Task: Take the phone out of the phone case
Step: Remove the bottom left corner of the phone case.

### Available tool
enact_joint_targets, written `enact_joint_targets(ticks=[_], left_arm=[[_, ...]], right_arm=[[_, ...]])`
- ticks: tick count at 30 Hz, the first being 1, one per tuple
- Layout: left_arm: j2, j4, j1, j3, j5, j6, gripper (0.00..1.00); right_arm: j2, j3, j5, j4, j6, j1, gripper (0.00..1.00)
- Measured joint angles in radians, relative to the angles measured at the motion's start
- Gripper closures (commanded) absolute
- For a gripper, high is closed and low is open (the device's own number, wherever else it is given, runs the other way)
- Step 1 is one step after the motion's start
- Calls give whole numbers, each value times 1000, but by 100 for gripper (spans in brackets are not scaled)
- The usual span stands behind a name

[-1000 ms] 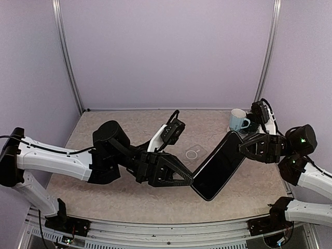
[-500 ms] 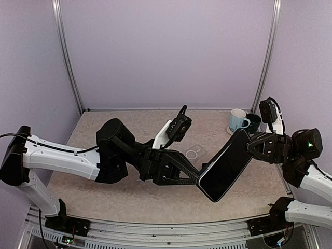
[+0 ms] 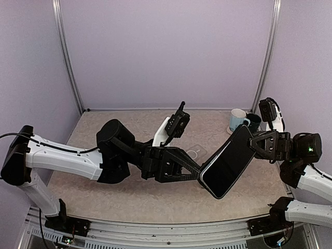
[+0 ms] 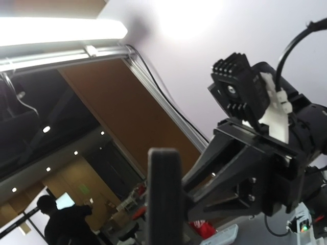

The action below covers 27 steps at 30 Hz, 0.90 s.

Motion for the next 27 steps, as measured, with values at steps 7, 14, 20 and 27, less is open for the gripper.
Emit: enact_joint_targets(ticks=[7, 14, 20, 27], left_arm=[[-5, -25, 6, 18, -23, 40, 100], [-40, -150, 5, 53, -72, 129, 99], [-66, -256, 3, 90, -135, 187, 92], [-69, -365, -8, 132, -217, 240, 63]], right_arm=[[-9, 16, 28, -12, 31, -1, 100], [-27, 23, 87, -48, 32, -2, 100], [-60, 50, 157, -147, -2, -3, 100], [-87, 70, 245, -265, -49, -8, 100]])
